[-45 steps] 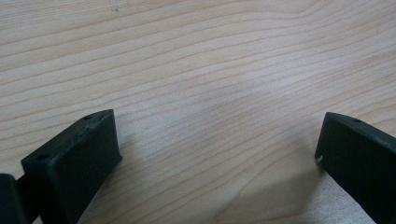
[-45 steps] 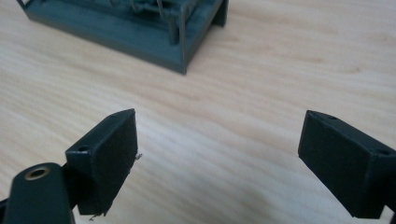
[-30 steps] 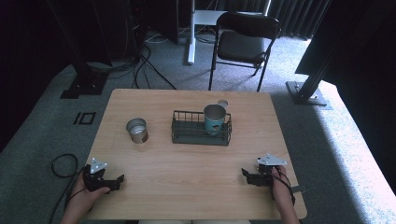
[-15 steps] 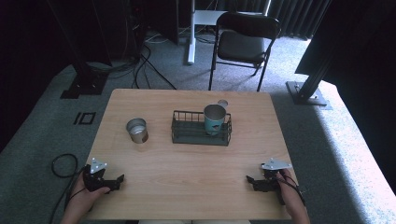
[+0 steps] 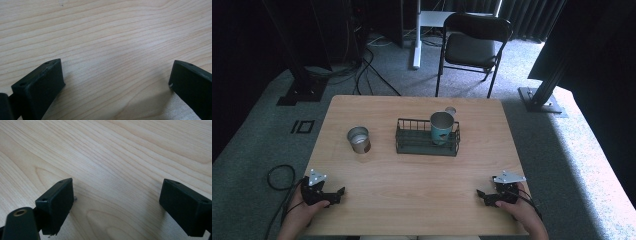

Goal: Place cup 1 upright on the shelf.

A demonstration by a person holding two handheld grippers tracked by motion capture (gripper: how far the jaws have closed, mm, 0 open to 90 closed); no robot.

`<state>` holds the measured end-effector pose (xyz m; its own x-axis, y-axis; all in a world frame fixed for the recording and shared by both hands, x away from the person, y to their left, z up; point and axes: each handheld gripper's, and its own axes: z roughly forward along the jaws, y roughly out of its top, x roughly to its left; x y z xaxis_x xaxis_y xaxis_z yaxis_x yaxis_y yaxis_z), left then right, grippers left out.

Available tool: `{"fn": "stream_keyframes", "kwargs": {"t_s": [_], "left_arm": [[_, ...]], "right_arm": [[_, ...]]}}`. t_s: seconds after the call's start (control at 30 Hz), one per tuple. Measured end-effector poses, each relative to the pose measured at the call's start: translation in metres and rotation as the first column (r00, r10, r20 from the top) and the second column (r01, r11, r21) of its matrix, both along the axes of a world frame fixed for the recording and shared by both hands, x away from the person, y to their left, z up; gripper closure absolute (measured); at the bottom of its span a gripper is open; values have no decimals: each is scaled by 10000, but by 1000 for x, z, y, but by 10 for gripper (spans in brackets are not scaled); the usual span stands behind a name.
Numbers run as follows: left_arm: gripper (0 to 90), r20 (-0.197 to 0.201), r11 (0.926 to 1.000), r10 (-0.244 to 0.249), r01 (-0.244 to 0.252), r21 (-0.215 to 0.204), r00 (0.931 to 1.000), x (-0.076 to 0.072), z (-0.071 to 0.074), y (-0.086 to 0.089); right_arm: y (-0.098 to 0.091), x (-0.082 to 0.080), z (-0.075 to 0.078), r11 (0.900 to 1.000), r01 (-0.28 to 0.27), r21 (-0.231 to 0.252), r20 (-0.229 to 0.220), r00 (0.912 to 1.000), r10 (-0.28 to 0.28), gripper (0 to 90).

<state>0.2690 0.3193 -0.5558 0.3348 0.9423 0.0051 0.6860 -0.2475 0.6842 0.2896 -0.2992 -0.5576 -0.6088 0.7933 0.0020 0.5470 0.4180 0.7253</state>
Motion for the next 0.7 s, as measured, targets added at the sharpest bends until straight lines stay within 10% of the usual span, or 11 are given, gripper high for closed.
{"fn": "stream_keyframes", "kwargs": {"t_s": [0.7], "left_arm": [[3, -5, 9997, -248, 248, 7, 9997, -5, 0, -1]], "right_arm": [[0, 0, 0, 10000, 5, 12, -6, 10000, -5, 118]]}}
